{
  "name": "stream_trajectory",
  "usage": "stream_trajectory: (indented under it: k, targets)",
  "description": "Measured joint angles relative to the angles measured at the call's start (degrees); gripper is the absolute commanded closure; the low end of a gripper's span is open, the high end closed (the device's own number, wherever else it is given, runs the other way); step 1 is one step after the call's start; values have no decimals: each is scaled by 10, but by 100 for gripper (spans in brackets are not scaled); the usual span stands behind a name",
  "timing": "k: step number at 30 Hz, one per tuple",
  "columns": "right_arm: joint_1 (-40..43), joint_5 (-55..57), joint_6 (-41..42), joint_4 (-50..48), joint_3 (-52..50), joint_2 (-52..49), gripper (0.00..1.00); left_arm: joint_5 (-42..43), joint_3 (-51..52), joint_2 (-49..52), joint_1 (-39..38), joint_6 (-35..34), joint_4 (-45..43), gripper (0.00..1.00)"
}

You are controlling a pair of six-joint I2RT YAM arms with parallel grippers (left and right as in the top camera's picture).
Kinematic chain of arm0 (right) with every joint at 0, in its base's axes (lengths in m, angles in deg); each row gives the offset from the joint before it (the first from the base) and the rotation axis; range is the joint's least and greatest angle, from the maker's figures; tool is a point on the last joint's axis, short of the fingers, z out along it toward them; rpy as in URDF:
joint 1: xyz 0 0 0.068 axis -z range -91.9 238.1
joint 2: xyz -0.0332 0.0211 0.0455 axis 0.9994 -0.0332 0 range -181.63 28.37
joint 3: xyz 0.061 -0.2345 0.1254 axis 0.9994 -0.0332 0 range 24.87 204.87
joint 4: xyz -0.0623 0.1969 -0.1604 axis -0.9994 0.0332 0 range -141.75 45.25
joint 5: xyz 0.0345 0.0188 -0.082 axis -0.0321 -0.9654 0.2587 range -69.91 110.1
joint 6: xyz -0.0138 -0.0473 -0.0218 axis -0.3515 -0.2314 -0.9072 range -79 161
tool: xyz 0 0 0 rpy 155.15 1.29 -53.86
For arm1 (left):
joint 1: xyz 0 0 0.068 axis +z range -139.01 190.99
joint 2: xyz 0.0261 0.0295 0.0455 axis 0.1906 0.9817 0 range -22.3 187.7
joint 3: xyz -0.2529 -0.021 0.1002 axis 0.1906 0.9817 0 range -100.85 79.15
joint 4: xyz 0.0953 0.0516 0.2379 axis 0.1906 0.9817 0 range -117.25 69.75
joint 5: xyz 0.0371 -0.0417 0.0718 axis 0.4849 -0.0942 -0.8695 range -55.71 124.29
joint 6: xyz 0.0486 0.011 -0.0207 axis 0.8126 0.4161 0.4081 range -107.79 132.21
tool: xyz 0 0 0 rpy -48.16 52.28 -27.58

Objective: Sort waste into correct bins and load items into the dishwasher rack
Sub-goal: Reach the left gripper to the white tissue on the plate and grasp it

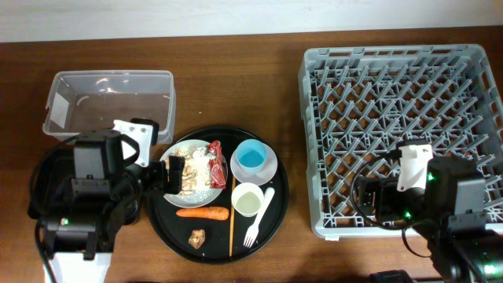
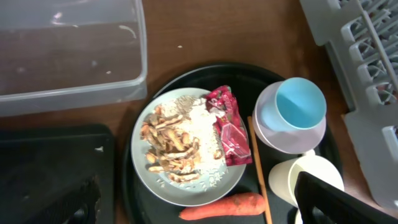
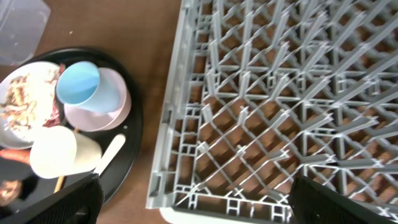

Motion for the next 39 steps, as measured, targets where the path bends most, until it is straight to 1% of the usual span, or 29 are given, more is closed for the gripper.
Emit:
stream_trajectory:
  k: [7, 13, 18, 19, 20, 22, 28, 32, 35, 36, 37, 39]
  targets:
    - [0, -3, 0, 2, 1, -28, 1, 34, -1, 63, 0, -1, -48, 1]
    - [0, -3, -1, 6, 1, -49, 1, 38, -3, 192, 0, -3, -64, 3]
    - [0, -3, -2, 8, 1, -61, 1, 40, -3, 291, -3, -5, -103, 11]
    - [0, -3, -2, 8, 1, -64, 1, 41, -3, 313, -6, -5, -116, 16]
    - [0, -3, -2, 8, 1, -66, 1, 42, -3, 328, -9, -6, -121, 16]
    - [0, -3, -2, 8, 1, -68, 1, 42, -3, 357, -21, -7, -145, 22]
    - [0, -3, -2, 8, 1, -69, 1, 45, -3, 417, -57, -9, -178, 25]
    - [0, -3, -2, 11, 1, -69, 1, 43, -3, 443, -63, -9, -185, 26]
    - [0, -3, -2, 12, 1, -69, 1, 40, -3, 446, -63, -8, -186, 38]
    - [0, -3, -2, 12, 1, -69, 1, 40, -3, 447, -63, -8, -186, 44]
    - [0, -3, -2, 12, 1, -69, 1, 40, -3, 449, -63, -8, -187, 53]
    - [0, -3, -2, 12, 1, -69, 2, 39, -3, 455, -63, -8, -187, 58]
